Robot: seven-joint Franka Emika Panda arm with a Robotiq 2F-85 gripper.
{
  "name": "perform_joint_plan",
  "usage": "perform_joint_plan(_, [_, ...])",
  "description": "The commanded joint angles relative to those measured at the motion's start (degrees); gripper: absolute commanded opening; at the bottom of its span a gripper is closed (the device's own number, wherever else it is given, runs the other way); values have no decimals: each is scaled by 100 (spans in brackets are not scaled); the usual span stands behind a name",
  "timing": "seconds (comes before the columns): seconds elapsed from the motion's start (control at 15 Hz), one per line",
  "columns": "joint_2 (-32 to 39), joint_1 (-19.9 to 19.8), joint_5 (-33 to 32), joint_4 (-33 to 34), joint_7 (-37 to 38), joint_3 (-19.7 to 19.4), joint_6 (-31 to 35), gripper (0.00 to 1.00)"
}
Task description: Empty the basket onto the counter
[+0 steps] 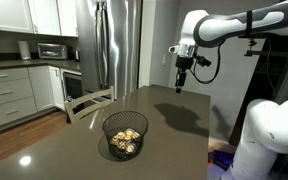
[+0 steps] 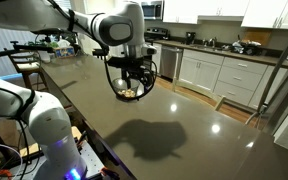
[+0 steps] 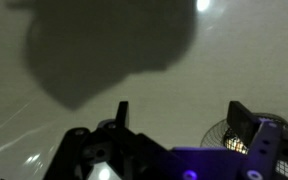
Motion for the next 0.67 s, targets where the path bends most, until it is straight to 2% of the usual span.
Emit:
perform_joint_plan(0.0, [270,44,-94,103,530,432,-125,100])
perform_joint_plan(0.27, [493,245,7,167,748,716,-125,100])
perform_joint_plan(0.33, [305,209,-21,25,623,593,-50,100])
perform_joint_plan(0.6, [399,277,-18,47,679,673,-50,100])
